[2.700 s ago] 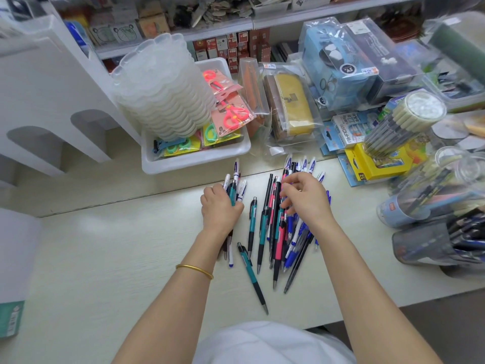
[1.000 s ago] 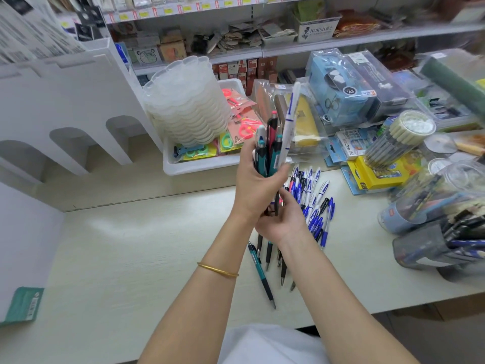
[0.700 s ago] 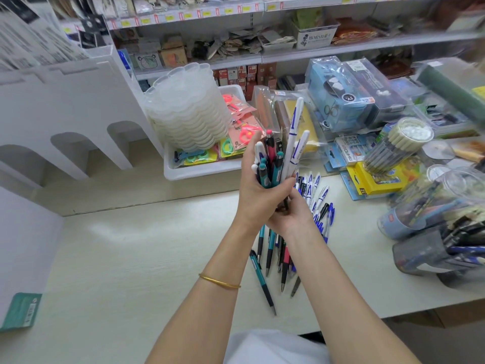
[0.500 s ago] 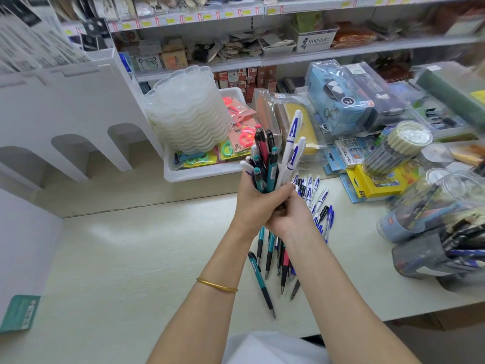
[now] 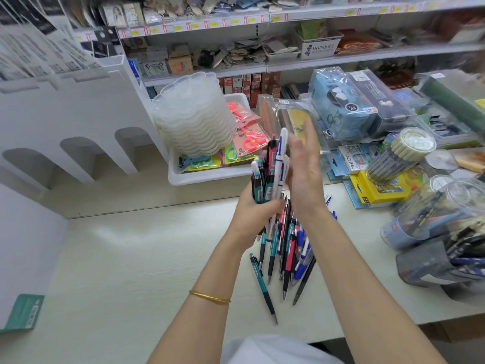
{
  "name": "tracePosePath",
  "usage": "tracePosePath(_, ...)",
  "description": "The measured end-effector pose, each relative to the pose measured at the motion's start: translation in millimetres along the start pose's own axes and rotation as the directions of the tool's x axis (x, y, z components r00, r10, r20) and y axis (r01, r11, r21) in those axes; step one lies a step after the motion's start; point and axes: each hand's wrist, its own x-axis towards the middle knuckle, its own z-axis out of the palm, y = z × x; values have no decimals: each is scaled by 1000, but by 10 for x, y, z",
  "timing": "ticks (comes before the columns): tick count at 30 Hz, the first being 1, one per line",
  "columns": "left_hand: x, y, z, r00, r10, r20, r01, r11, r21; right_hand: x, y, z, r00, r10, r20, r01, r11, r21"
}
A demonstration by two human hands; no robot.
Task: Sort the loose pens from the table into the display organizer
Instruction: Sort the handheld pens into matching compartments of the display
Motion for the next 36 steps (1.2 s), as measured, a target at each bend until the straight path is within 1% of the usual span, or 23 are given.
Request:
tracePosePath(2, -14, -25, 1, 996, -60, 59, 59, 998, 7, 119, -42, -21, 991, -106, 86, 115, 987, -108)
tracePosePath(3, -19, -29, 4, 993, -81, 84, 82, 997, -7, 165, -35, -34, 988, -110, 104, 125, 982, -144)
tracePosePath(5, -21, -39, 5, 987, -122, 101, 127, 991, -45, 216, 2, -41, 995, -42, 94, 59, 980, -192)
tracePosePath(7, -28, -45, 24, 978, -181, 99, 190, 978, -83, 215, 68, -28, 997, 47, 60, -33, 977, -209)
tracePosePath(9, -34, -63, 50, 970, -231, 82, 240, 962, -127, 191, 127, 1, 991, 121, 59, -104, 968, -228)
tracePosePath(11, -42, -101, 58, 959, -283, 32, 284, 938, -202, 192, 162, 27, 977, 191, 93, -160, 949, -272)
tracePosePath(13, -65, -157, 13, 939, -344, -23, 328, 913, -243, 197, 178, 39, 949, 260, 176, -182, 912, -367)
tracePosePath(15, -122, -222, -82, 916, -388, -99, 367, 913, -179, 173, 210, 31, 921, 315, 231, -201, 889, -412)
tracePosePath(16, -156, -264, -151, 901, -404, -159, 387, 913, -130, 159, 241, 10, 921, 329, 208, -227, 888, -400)
tracePosePath(19, -284, -451, -380, 825, -414, -386, 460, 887, 33, 95, 348, -132, 927, 373, 35, -346, 887, -305)
tracePosePath(21, -392, -626, -446, 775, -408, -482, 531, 834, 148, 51, 424, -258, 904, 427, -29, -418, 868, -267)
tracePosePath(24, -523, -862, -286, 736, -410, -538, 622, 724, 298, -46, 539, -394, 868, 496, -35, -487, 833, -262)
tracePosePath(26, -552, -941, -115, 714, -375, -592, 657, 652, 379, -113, 590, -452, 846, 533, -18, -518, 814, -264)
tracePosePath(29, -518, -949, 72, 711, -273, -648, 659, 581, 478, -172, 638, -532, 835, 550, 9, -528, 806, -269)
tracePosePath(32, -483, -910, 171, 715, -206, -668, 659, 517, 546, -218, 644, -602, 831, 556, 29, -533, 809, -248)
tracePosePath(34, -442, -884, 173, 710, -166, -685, 660, 497, 563, -240, 632, -655, 829, 558, 42, -532, 810, -248)
tracePosePath(36, -346, -868, 134, 700, -143, -699, 651, 529, 544, -257, 620, -720, 827, 560, 44, -536, 810, -239)
